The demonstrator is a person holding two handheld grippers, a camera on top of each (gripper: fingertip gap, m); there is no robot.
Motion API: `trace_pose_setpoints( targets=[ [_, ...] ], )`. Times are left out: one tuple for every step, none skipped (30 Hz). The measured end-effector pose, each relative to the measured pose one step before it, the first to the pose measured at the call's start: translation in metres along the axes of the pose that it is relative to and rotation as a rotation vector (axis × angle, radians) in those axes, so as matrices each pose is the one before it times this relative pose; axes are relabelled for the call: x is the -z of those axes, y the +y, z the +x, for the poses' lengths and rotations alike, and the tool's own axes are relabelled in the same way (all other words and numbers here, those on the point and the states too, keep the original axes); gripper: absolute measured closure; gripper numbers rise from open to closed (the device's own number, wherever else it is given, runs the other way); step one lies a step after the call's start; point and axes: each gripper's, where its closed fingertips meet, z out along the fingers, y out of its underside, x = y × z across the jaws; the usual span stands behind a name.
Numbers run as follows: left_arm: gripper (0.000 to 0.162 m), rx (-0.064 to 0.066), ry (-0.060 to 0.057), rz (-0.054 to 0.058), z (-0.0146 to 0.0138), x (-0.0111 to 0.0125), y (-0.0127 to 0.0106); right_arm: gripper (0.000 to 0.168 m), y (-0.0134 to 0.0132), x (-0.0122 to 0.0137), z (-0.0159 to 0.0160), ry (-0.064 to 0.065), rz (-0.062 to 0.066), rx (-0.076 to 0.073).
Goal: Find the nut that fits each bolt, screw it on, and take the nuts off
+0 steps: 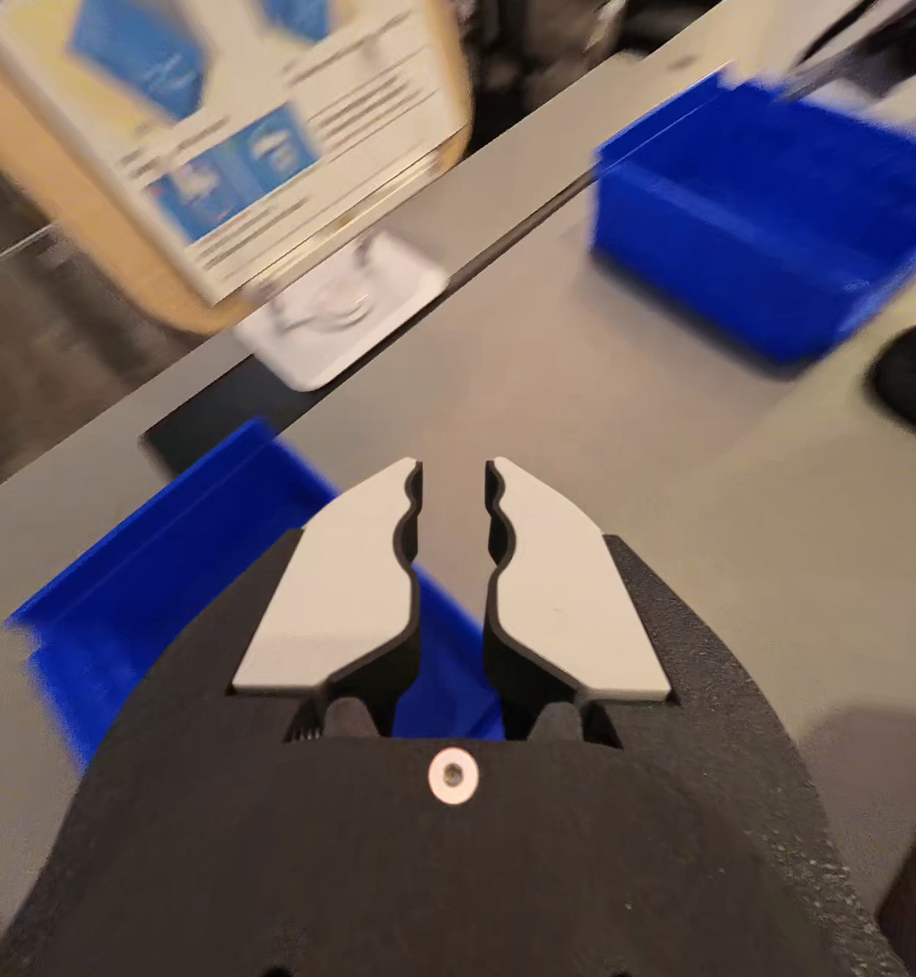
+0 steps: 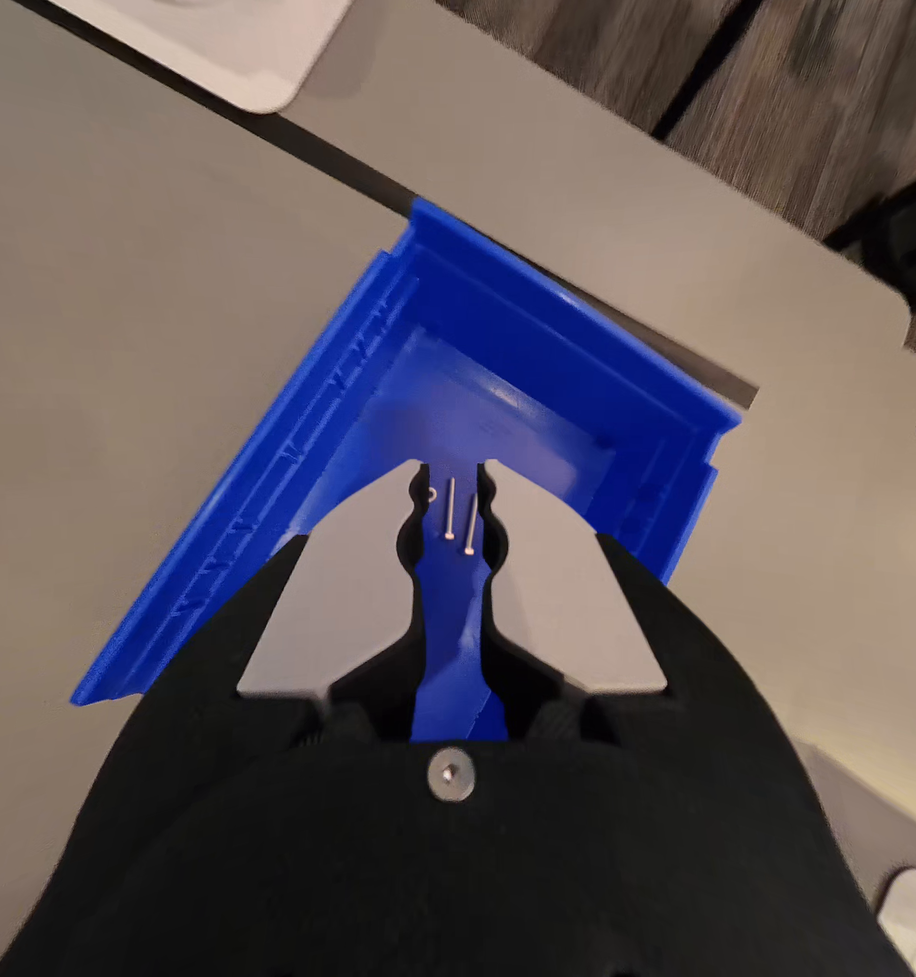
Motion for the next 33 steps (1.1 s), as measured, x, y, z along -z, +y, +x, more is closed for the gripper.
trace_pose_setpoints(
  targets=[
    [0.141, 0.0064, -0.0559, -0.0303, -0.01712, 0.00285, 0.00884, 0.149, -0.00502, 0.00419, -0.0053, 0.002, 0.0192, 0.0206],
    [0.144, 0.0217, -0.0273, -0.0126, -0.01319, 0.00139, 0.00704, 0.149, -0.00332, 0.00241, -0.00474, 0.003, 0.0088, 0.0208],
    [0.145, 0.0415, -0.0116, -0.0221, -0.01138, 0.00035, 0.00814, 0.149, -0.00225, 0.00122, -0.00433, 0.0048, 0.0019, 0.0234],
    [0.145, 0.0426, -0.0109, -0.0268, -0.01153, -0.00066, 0.00826, 0.149, -0.00185, 0.00011, -0.00442, 0.0009, 0.0002, 0.0307],
    [0.145, 0.0369, -0.0158, -0.0212, -0.01205, -0.00189, 0.00794, 0.148, -0.00229, -0.00075, -0.00629, -0.0123, 0.0046, 0.0406],
    [0.147, 0.0399, -0.0246, -0.0275, -0.01345, -0.00321, 0.00885, 0.148, -0.00287, -0.00132, -0.00712, -0.0214, 0.0103, 0.0367],
    [0.149, 0.0446, -0.0327, -0.0448, -0.01454, -0.005, 0.01092, 0.148, -0.00274, -0.00148, -0.00537, -0.0169, 0.008, 0.0181],
    [0.151, 0.0383, -0.0265, -0.0537, -0.01265, -0.00716, 0.01126, 0.148, -0.0021, -0.00154, -0.00264, -0.0043, 0.0021, 0.0054],
    [0.156, 0.0261, -0.0109, -0.0436, -0.00919, -0.00881, 0.00905, 0.149, -0.00147, -0.00149, -0.00102, 0.0047, -0.0001, 0.0057],
    [0.157, 0.0187, -0.001, -0.0462, -0.00649, -0.00979, 0.009, 0.149, -0.00071, -0.00154, -0.00083, 0.0055, -0.0024, 0.0093],
    [0.155, 0.0053, 0.0008, -0.0529, -0.00503, -0.00998, 0.00884, 0.149, 0.00018, -0.00156, -0.00099, 0.0025, -0.007, 0.0089],
    [0.155, -0.0055, 0.0049, -0.05, -0.00327, -0.01026, 0.00844, 0.148, 0.0011, -0.00162, -0.0011, -0.0007, -0.0108, 0.0057],
    [0.155, -0.0071, 0.0057, -0.0469, -0.00249, -0.01032, 0.0072, 0.149, 0.00151, -0.00167, -0.00114, -0.0021, -0.0118, 0.0034],
    [0.153, -0.008, 0.0118, -0.0391, -0.00079, -0.00997, 0.00527, 0.149, 0.00139, -0.00147, -0.00073, -0.0023, -0.0101, 0.0028],
    [0.152, -0.0041, 0.0139, -0.0312, -0.00005, -0.0094, 0.004, 0.149, 0.001, -0.00136, -0.00041, -0.0014, -0.0068, 0.0023],
    [0.152, 0.0025, 0.0146, -0.0294, 0.0, -0.0088, 0.00323, 0.149, 0.00071, -0.00125, 0.00006, 0.0002, -0.0049, 0.0007],
    [0.151, 0.0084, 0.0102, -0.0314, -0.0008, -0.00817, 0.00356, 0.149, 0.00068, -0.00106, 0.00034, 0.0019, -0.0052, -0.0002],
    [0.149, 0.0151, 0.0072, -0.0285, -0.0012, -0.0073, 0.00295, 0.149, 0.00063, -0.00082, 0.00049, 0.0027, -0.0044, 0.0005],
    [0.147, 0.0198, 0.0128, -0.025, -0.00023, -0.00663, 0.00245, 0.149, 0.00035, -0.00095, 0.00019, 0.0012, -0.0032, 0.0011],
    [0.147, 0.0154, 0.0168, -0.0231, 0.00063, -0.00578, 0.00199, 0.149, 0.00027, -0.0007, -0.00005, 0.0004, -0.0031, 0.0012],
    [0.146, 0.0062, 0.0101, -0.0173, 0.00028, -0.00513, 0.00135, 0.149, 0.00033, -0.00075, 0.00007, 0.0017, -0.0037, 0.0019],
    [0.145, -0.0018, -0.0018, -0.0129, -0.00071, -0.00408, 0.00072, 0.149, 0.00039, -0.00067, 0.00015, 0.0029, -0.0043, 0.0028],
    [0.145, -0.0042, -0.0083, -0.013, -0.0013, -0.0034, 0.00088, 0.149, 0.00021, -0.00061, -0.00005, 0.0019, -0.0034, 0.0034],
    [0.145, -0.006, -0.0127, -0.014, -0.00156, -0.00285, 0.00089, 0.149, 0.00021, -0.00055, -0.00049, -0.0005, -0.0026, 0.0032],
    [0.145, -0.0078, -0.016, -0.0083, -0.0018, -0.00257, -0.00006, 0.149, 0.00019, -0.00061, -0.00046, -0.0008, -0.0024, 0.0024],
    [0.146, -0.0063, -0.0063, -0.006, -0.00026, -0.00263, -0.00035, 0.149, 0.00008, -0.00049, -0.00014, 0.0007, -0.0023, 0.0014],
    [0.147, -0.0016, 0.0087, -0.0084, 0.00166, -0.00269, 0.00048, 0.149, 0.00027, -0.00056, 0.0001, 0.0018, -0.0028, 0.0003],
    [0.147, 0.0015, 0.0112, -0.0145, 0.00165, -0.00267, 0.00144, 0.149, 0.0005, -0.00056, 0.00018, 0.002, -0.0037, 0.0002],
    [0.147, -0.0009, 0.0031, -0.0124, 0.00022, -0.00226, 0.00129, 0.149, 0.00064, -0.0007, 0.0, 0.001, -0.0049, 0.0006],
    [0.147, 0.0011, -0.005, -0.0094, -0.00103, -0.00178, 0.0011, 0.149, 0.00072, -0.00075, -0.00028, -0.0005, -0.0057, 0.0009],
    [0.147, 0.0027, -0.0113, -0.0086, -0.00223, -0.00116, 0.00106, 0.149, 0.0006, -0.00083, -0.00041, 0.0004, -0.0054, 0.0019],
    [0.147, 0.0002, -0.0142, -0.0057, -0.00246, -0.00068, 0.00064, 0.149, 0.00036, -0.00078, -0.00021, 0.0022, -0.0047, 0.0039],
    [0.148, -0.0022, -0.0153, -0.001, -0.00247, -0.00043, 0.00002, 0.149, 0.00019, -0.00066, -0.00049, 0.0017, -0.0039, 0.0043]
  ],
)
